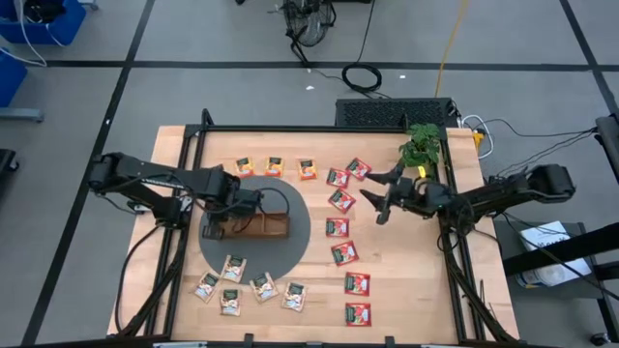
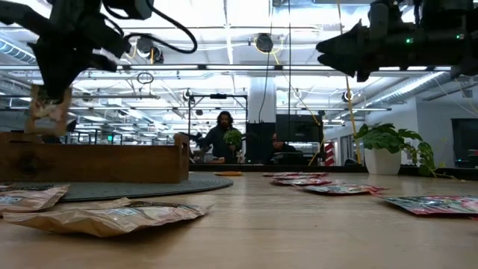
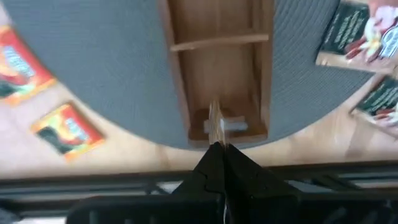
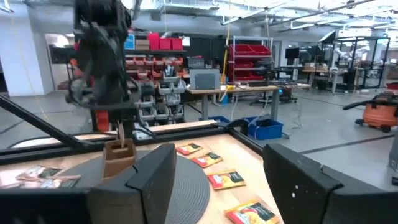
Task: Pick & Place Tea
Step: Put the brown tea bag into the left section of the wooden organizer
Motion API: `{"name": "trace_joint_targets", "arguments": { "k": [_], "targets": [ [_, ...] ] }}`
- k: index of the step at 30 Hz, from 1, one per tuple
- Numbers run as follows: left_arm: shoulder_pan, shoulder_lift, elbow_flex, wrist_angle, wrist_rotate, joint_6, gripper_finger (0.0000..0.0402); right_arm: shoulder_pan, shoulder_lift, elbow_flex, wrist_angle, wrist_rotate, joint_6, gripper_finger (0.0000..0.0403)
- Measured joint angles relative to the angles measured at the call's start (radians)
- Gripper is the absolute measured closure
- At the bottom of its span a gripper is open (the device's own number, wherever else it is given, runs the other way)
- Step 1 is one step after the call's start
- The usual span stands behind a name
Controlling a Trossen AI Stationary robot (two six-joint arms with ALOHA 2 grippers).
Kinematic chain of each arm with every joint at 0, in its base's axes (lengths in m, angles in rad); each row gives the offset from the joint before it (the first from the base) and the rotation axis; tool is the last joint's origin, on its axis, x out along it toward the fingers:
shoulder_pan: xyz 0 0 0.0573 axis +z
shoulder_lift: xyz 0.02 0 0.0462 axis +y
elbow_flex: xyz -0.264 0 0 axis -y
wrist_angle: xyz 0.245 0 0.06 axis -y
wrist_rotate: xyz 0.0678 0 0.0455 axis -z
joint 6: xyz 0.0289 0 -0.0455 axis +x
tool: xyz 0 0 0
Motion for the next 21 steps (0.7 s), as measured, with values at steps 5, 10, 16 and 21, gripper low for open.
{"name": "trace_joint_targets", "arguments": {
  "k": [5, 10, 16, 21],
  "targets": [
    [0.001, 0.001, -0.055, 0.11, 0.033, 0.017, 0.04, 0.0, -0.007, -0.003, -0.001, 0.0, 0.0, 0.0189],
    [0.001, 0.0, -0.073, 0.132, 0.024, 0.016, 0.04, 0.0, -0.007, -0.003, 0.0, 0.0, 0.0, 0.0191],
    [0.001, 0.001, -0.073, 0.131, -0.045, 0.017, 0.04, 0.0, -0.007, -0.003, 0.0, 0.001, 0.0, 0.0191],
    [0.01, 0.0, -0.073, 0.131, -0.047, 0.016, 0.04, 0.0, -0.007, -0.003, -0.001, 0.001, 0.0, 0.0191]
  ]
}}
